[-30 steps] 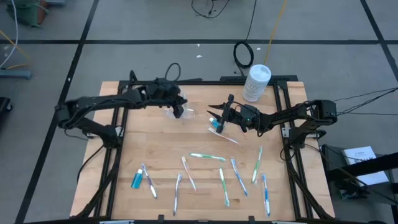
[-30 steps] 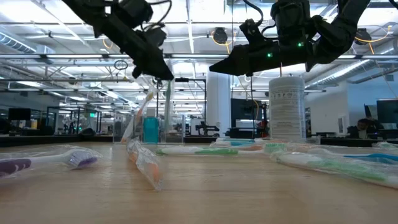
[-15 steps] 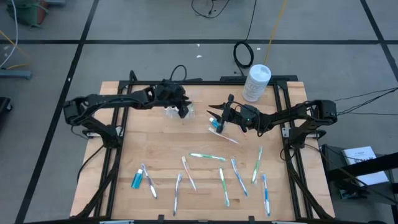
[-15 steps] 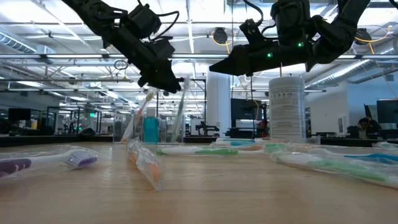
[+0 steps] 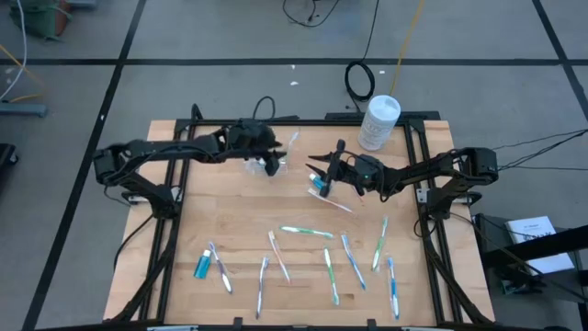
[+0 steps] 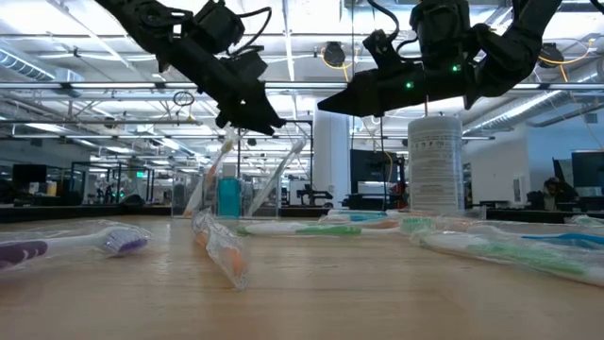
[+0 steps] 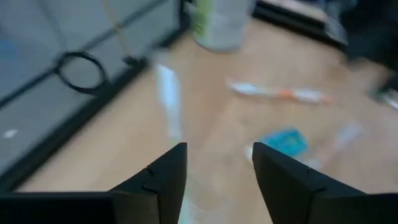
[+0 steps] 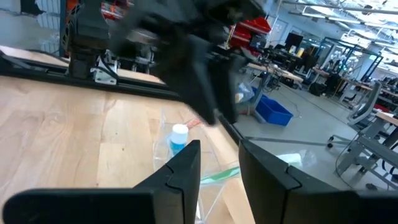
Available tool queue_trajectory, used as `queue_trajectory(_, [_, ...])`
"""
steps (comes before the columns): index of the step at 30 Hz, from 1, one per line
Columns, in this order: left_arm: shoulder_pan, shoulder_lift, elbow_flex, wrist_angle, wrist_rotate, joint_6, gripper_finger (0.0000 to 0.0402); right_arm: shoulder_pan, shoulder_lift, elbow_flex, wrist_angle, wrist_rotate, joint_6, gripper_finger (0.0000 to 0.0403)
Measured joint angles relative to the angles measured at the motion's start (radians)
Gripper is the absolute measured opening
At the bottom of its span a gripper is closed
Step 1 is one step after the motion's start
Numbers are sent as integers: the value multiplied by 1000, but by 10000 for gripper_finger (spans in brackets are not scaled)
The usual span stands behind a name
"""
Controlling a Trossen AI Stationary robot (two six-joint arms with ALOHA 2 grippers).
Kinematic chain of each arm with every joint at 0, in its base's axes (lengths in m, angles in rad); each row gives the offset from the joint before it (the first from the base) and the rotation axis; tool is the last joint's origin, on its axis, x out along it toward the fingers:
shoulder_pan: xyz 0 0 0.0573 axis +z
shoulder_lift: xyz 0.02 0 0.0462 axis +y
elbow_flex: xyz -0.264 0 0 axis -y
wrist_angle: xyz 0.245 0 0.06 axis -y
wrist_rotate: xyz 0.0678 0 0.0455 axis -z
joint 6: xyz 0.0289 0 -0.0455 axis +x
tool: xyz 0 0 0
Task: Pick & Place toothbrushing station
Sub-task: Put the purple toothbrush into the transparent organizer
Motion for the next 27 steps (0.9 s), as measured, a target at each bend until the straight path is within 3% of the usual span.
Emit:
queue_trajectory(3, [-15,-49,0,-47,59,37,168,0,0,0,-33,0,1,105])
queue_trajectory(7, [-34,-142,0,-160,64,54,147,0,0,0,-108,-3,1,105])
queue_trajectory(12, [-78,-268,0,-481,71,84,132,0,0,0,-164,-4,1,105])
queue_trajectory(20, [-236,-338,0,-947,61,-194,142,0,0,0,-150,-4,50,105])
queue_trajectory(27, [-441,-335,0,-1021,52,-590,156,0,0,0,-144,-4,16,105])
